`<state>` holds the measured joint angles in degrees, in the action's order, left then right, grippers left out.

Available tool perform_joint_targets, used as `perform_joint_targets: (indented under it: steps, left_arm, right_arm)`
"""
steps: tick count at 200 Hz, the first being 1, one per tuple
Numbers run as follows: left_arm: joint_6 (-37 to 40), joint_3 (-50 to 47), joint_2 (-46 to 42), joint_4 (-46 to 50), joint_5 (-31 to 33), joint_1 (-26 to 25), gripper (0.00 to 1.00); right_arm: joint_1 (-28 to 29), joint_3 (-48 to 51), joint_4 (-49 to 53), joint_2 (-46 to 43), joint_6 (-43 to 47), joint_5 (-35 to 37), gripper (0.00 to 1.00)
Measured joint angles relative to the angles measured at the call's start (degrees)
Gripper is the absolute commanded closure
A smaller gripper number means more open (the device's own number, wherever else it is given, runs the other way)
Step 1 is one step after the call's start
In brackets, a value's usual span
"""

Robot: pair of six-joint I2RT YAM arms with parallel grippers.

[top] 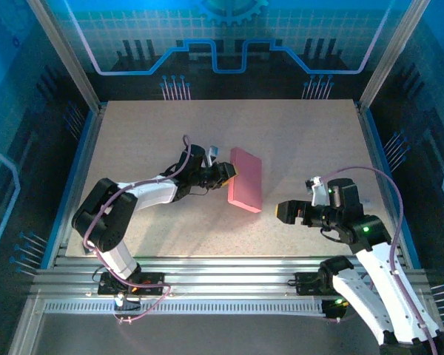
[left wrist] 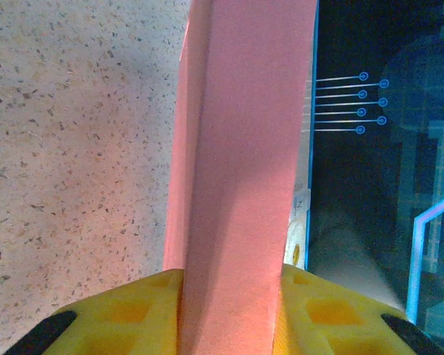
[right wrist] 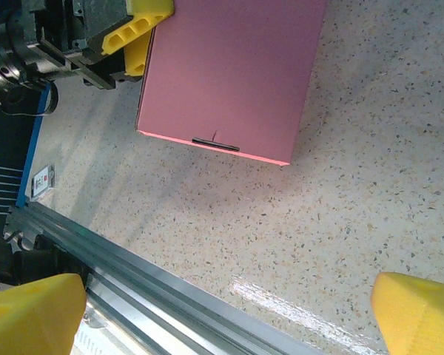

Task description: Fold the paper box

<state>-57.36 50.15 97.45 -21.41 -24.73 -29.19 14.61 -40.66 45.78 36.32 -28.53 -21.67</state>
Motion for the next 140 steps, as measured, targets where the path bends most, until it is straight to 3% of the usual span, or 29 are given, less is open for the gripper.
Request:
perform_joint_targets:
  steps: [140]
  left_arm:
    - [-1.2,-2.7,2.6,-3.4,0.4,0.2,0.60]
  right_arm:
    - [0.0,0.6,-0.9,0.0,-0.2,0.0,0.00]
